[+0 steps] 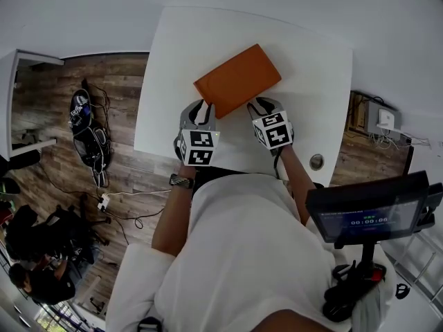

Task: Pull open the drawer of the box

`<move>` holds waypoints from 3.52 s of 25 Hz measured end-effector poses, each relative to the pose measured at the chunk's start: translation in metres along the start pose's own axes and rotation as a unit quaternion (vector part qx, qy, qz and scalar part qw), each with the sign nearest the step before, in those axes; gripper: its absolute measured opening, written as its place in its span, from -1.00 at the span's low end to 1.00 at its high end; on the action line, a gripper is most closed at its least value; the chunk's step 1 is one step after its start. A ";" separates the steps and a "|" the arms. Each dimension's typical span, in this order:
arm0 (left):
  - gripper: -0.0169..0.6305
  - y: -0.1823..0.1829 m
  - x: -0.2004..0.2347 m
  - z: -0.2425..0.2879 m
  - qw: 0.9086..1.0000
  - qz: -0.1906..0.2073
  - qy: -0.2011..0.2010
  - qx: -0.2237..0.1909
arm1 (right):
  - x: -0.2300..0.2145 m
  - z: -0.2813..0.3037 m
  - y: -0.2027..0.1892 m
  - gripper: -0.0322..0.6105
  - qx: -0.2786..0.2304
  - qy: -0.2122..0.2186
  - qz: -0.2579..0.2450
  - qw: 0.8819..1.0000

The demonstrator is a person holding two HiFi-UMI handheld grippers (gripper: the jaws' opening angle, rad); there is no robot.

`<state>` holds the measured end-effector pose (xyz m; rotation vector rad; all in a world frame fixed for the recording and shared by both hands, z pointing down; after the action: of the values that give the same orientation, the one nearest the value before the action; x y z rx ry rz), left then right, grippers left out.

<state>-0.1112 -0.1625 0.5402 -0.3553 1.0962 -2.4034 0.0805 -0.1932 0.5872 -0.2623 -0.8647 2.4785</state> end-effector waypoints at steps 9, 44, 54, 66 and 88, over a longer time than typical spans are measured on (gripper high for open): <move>-0.69 0.002 -0.001 -0.005 1.000 0.008 -0.011 0.007 | 0.008 0.008 -0.002 -0.62 0.009 -0.009 -0.027 1.000; -0.70 0.000 0.000 -0.001 1.000 -0.007 -0.009 0.004 | 0.006 -0.003 -0.016 -0.68 0.010 -0.014 -0.047 0.999; -0.70 0.000 0.002 0.000 1.000 -0.019 -0.008 0.002 | 0.003 -0.012 -0.030 -0.68 0.013 -0.014 -0.047 0.999; -0.71 0.000 0.003 -0.001 1.000 -0.022 -0.005 0.003 | 0.002 -0.022 -0.041 -0.68 0.020 -0.016 -0.042 0.999; -0.72 -0.003 0.004 0.004 1.000 -0.024 -0.004 0.001 | -0.001 -0.027 -0.059 -0.68 0.032 -0.015 -0.028 0.999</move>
<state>-0.1140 -0.1655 0.5451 -0.3935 1.0931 -2.4426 0.1137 -0.1390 0.6030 -0.1754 -0.7915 2.4585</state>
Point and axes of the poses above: the fingertips, and each gripper's own axes: z forward along the fingers, x to its left, y out of its top, the point moved 8 cm from there along -z, backward along the fingers, and after that the axes turned 9 degrees about -y, right-handed, at the moved point
